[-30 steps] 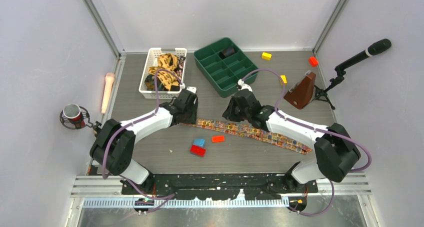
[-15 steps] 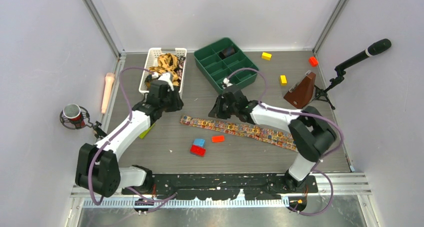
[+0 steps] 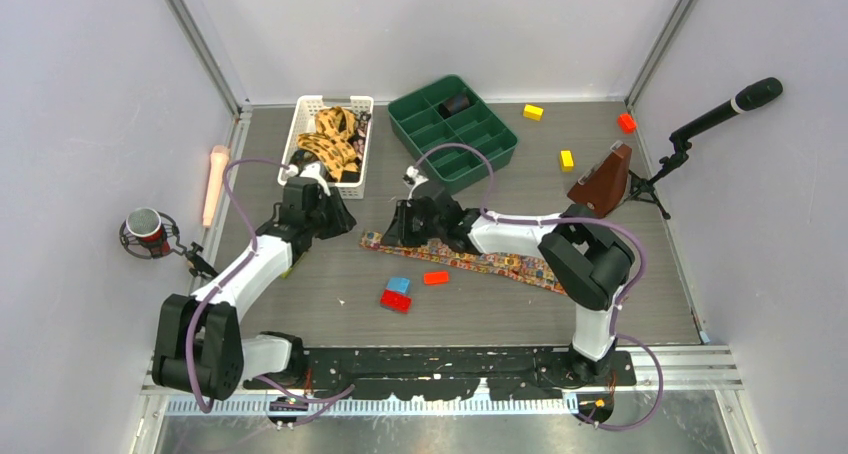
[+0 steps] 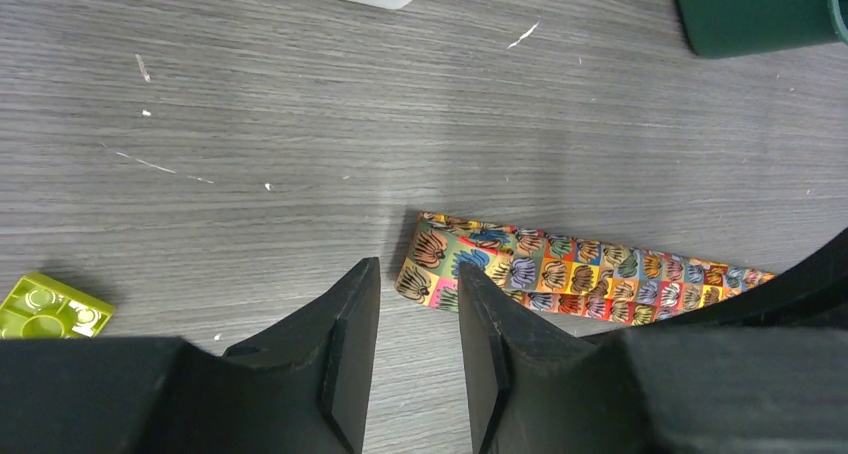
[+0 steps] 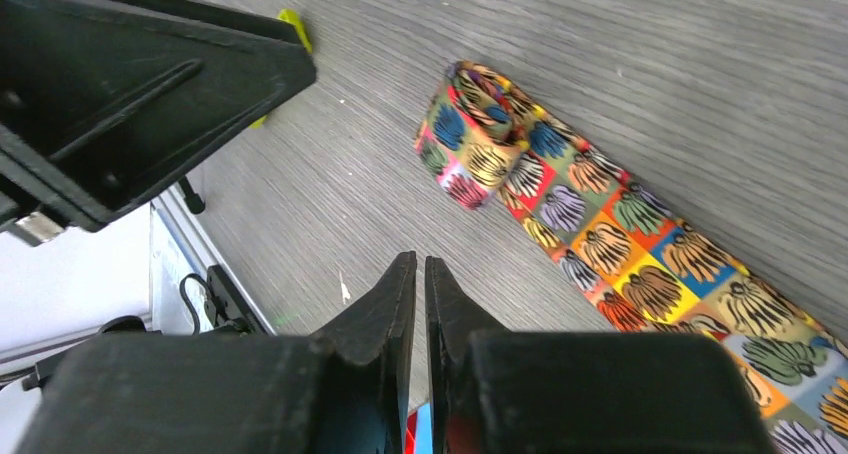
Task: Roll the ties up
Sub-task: Roll the tie at the center of the board.
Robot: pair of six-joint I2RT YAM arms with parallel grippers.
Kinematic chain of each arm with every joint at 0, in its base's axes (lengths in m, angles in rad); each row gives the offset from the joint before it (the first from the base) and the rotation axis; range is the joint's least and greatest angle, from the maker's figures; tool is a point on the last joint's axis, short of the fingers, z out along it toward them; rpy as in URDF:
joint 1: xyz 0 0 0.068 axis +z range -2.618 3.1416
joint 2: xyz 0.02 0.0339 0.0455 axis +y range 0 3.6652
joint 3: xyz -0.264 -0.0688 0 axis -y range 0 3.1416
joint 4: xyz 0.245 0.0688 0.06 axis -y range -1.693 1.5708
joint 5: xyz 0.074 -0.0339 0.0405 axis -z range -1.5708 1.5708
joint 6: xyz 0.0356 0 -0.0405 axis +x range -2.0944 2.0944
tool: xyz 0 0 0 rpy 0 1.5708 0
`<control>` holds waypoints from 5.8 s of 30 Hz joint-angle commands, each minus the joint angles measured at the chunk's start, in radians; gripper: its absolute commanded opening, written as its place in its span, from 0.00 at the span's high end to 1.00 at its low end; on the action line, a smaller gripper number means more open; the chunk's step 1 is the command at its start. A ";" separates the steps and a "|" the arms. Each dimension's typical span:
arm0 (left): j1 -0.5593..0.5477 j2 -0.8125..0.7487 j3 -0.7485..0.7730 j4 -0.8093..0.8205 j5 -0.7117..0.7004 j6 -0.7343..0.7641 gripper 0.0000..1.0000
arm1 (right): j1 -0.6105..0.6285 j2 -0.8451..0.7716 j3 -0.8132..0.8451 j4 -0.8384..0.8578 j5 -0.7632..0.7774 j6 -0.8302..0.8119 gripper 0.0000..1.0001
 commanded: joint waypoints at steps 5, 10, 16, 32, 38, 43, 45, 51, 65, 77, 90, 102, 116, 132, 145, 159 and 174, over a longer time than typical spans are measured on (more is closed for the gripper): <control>0.022 -0.028 -0.034 0.108 0.019 -0.016 0.65 | 0.007 0.061 0.124 0.041 -0.049 -0.017 0.99; 0.022 -0.024 -0.047 0.134 0.021 -0.012 0.67 | 0.007 0.112 0.168 0.066 -0.062 0.025 1.00; 0.022 0.001 -0.051 0.151 0.029 -0.011 0.69 | 0.008 0.134 0.192 0.020 -0.032 0.035 1.00; 0.022 0.116 -0.057 0.240 0.091 -0.035 0.69 | -0.003 0.171 0.190 -0.035 0.015 0.053 1.00; 0.023 0.133 -0.063 0.250 0.095 -0.032 0.69 | -0.010 0.187 0.191 -0.046 0.030 0.056 1.00; 0.022 0.152 -0.064 0.260 0.106 -0.032 0.68 | -0.013 0.199 0.195 -0.058 0.034 0.063 1.00; 0.023 0.157 -0.067 0.266 0.111 -0.032 0.68 | -0.014 0.203 0.197 -0.065 0.035 0.065 1.00; 0.022 0.162 -0.079 0.282 0.138 -0.035 0.56 | -0.018 0.207 0.200 -0.091 0.041 0.067 1.00; 0.023 0.185 -0.121 0.341 0.219 -0.059 0.36 | -0.023 0.219 0.199 -0.085 0.024 0.094 1.00; 0.023 0.231 -0.152 0.414 0.270 -0.070 0.41 | -0.030 0.220 0.190 -0.096 0.024 0.109 1.00; 0.023 0.256 -0.145 0.427 0.298 -0.076 0.59 | -0.031 0.223 0.188 -0.102 0.021 0.110 1.00; 0.022 0.251 -0.123 0.407 0.321 -0.055 0.80 | -0.033 0.214 0.187 -0.110 0.015 0.094 1.00; -0.062 0.187 -0.046 0.206 0.098 0.047 0.89 | -0.039 0.022 0.056 -0.042 0.021 -0.011 1.00; -0.328 0.207 0.080 0.021 -0.419 0.192 0.97 | -0.041 -0.175 -0.099 -0.047 0.144 -0.056 1.00; -0.491 0.296 0.163 -0.020 -0.646 0.260 1.00 | -0.091 -0.260 -0.200 -0.062 0.275 0.038 1.00; -0.662 0.485 0.284 -0.108 -0.940 0.276 1.00 | -0.153 -0.314 -0.266 -0.042 0.261 0.075 1.00; -0.733 0.543 0.316 -0.158 -0.982 0.250 0.76 | -0.169 -0.326 -0.286 -0.017 0.237 0.080 1.00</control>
